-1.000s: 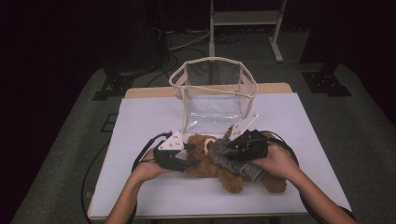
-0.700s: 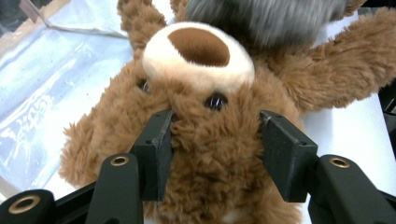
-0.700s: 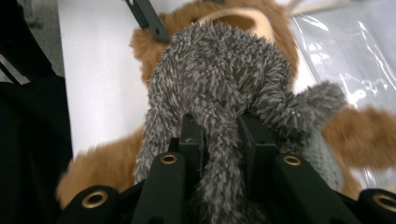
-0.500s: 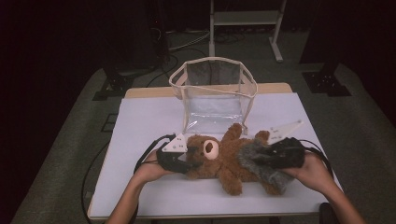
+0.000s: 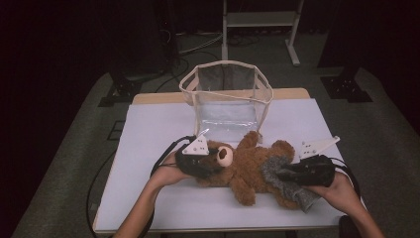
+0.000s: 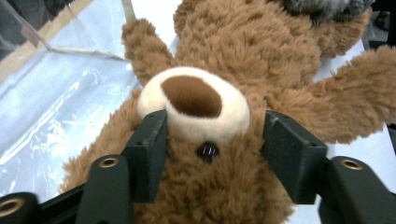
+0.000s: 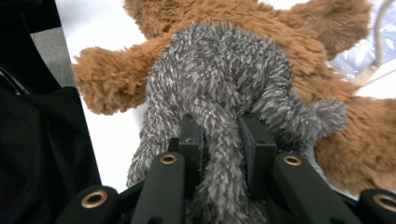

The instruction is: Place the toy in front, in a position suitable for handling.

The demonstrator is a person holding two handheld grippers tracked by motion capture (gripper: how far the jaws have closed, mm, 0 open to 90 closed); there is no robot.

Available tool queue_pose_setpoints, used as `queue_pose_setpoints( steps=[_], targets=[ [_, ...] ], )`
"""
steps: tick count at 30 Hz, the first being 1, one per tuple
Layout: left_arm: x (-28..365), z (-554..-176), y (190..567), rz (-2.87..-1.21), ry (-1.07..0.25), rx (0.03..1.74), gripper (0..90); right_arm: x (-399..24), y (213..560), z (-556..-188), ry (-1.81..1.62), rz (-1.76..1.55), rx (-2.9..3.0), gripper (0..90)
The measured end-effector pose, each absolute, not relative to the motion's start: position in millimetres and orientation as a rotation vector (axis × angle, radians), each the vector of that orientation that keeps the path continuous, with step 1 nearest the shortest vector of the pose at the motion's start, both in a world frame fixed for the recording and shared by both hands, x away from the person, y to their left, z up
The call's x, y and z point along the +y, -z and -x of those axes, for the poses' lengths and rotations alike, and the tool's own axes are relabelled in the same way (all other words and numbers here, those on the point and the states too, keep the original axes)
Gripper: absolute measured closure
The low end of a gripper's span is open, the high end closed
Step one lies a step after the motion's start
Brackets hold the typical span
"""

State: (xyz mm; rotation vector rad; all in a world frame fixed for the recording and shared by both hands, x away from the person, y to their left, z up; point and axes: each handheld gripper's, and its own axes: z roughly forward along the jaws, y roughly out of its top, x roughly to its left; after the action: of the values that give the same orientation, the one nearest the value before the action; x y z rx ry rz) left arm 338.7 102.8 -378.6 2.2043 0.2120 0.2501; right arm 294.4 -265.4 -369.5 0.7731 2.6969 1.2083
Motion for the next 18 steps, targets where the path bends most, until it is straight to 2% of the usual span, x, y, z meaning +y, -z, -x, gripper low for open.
queue_pose_setpoints(
  steps=[9,14,18],
  targets=[
    [104.2,-334.7,375.4,-2.213,-0.206,0.191,42.4,-290.2,380.4,-296.7,-1.229,-0.902,2.624,72.6],
    [107.7,-333.5,375.1,-2.23,-0.15,0.168,43.2,-285.0,373.5,-315.4,-1.228,-0.909,2.583,72.7],
    [108.2,-330.9,369.0,-2.212,-0.152,0.153,40.3,-278.7,385.8,-333.6,-1.253,-0.947,2.598,72.8]
  ],
)
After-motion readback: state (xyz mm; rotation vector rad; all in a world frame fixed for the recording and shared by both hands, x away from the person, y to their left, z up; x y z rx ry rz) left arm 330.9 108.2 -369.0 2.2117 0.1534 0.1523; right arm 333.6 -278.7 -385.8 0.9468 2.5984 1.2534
